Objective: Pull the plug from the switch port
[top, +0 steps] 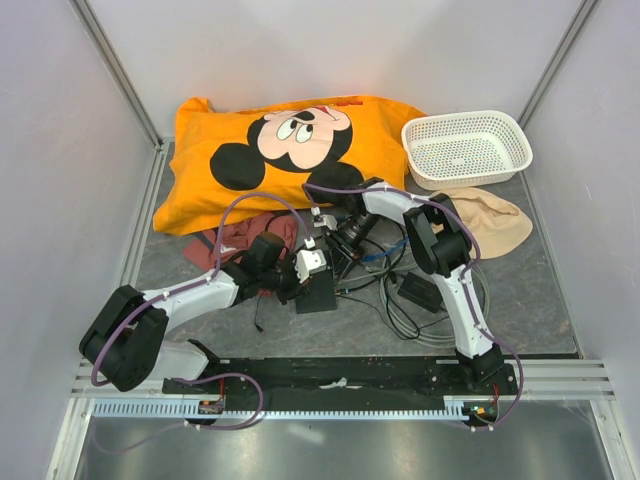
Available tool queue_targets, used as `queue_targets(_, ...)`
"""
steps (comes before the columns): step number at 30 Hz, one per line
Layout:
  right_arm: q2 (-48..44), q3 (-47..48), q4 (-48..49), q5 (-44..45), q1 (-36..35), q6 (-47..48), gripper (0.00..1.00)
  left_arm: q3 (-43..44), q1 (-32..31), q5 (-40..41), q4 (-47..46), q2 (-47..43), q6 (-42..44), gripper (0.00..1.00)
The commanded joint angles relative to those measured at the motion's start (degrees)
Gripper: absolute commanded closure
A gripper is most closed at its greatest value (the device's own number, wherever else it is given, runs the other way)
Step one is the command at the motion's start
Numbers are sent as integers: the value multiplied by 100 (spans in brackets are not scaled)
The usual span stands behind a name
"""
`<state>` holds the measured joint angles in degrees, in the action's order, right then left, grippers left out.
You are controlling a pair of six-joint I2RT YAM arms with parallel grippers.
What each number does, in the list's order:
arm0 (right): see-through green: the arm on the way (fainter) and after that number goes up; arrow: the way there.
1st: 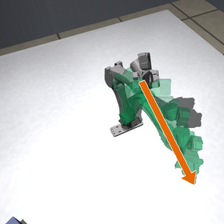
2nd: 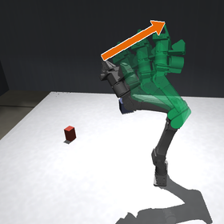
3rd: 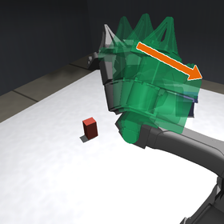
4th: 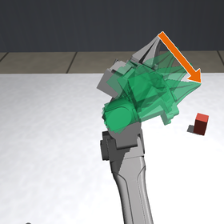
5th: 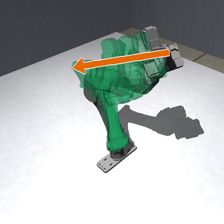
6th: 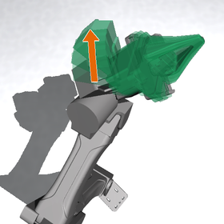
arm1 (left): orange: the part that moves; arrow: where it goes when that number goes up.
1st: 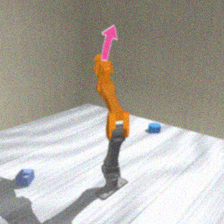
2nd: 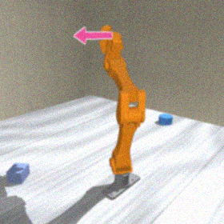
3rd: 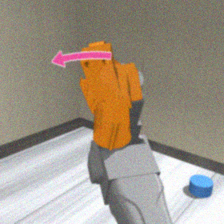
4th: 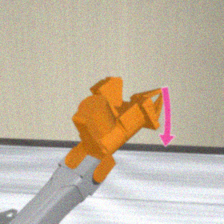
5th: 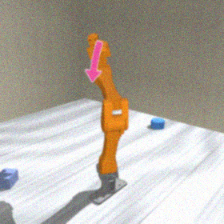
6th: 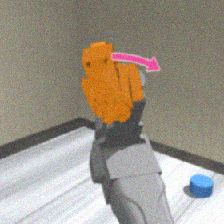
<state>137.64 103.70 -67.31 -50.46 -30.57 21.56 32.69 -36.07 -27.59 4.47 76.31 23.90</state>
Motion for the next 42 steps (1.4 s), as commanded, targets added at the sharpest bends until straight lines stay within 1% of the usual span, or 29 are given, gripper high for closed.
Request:
queue_targets(1,-422,-535,1921,2213,-28,-608,57,-149,-22,61,203,85,203,98)
queue_targets(2,-492,-544,2210,2398,41,-722,56,-149,-22,70,203,85,211,98)
queue_targets(3,-641,-553,2352,2739,86,-1072,54,-140,-22,79,195,94,203,99)
queue_targets(5,-791,-518,2625,2953,208,-1285,52,-149,-22,79,195,86,203,98)
queue_targets(6,-957,-474,2679,3328,200,-1330,52,-149,-22,79,195,85,203,99)
queue_targets(12,-1336,-412,2846,3806,156,-1470,51,-157,-22,70,186,103,194,98)
queue_targets(13,-1363,-438,2863,3754,156,-1479,50,-149,-22,79,195,112,194,98)
queue_targets(16,-1477,-534,2767,3245,165,-1339,50,-149,-22,79,203,94,185,99)
queue_targets(18,-1844,-823,2872,2832,156,-1234,48,-149,-22,96,203,94,185,99)
queue_targets(21,-2320,-1105,2995,2717,148,-1155,42,-157,-22,96,212,103,185,98)
queue_targets(23,-2504,-1142,2926,2551,156,-1119,42,-140,-22,96,204,138,185,98)
queue_targets(28,-2629,-1343,2785,2199,148,-1084,41,-140,-22,105,212,147,185,98)
queue_targets(29,-2576,-1378,2706,2041,148,-1032,44,-140,-22,105,204,138,185,98)
queue_targets(30,-2532,-1379,2610,1674,139,-962,52,-140,-22,105,203,129,194,99)
queue_targets(32,-2340,-1353,2259,1321,104,-716,59,-149,-22,105,212,129,185,99)
queue_targets(33,-2269,-1274,2092,1154,77,-558,65,-149,-22,105,212,138,185,99)
queue_targets(34,-2181,-1212,1873,821,60,-356,69,-140,-22,96,204,147,176,99)
queue_targets(35,-2050,-1177,1444,731,-10,107,74,-149,-22,105,203,138,185,98)
queue_targets(36,-1996,-1168,1292,669,-54,277,81,-140,-22,96,203,138,185,98)
queue_targets(38,-1917,-1229,1062,625,-134,549,86,-140,-22,96,203,147,185,99)
queue_targets(39,-1882,-1282,1010,616,-142,594,90,-149,-22,96,195,138,185,98)
queue_targets(42,-1768,-1343,974,686,-178,691,93,-157,-22,96,195,129,185,98)
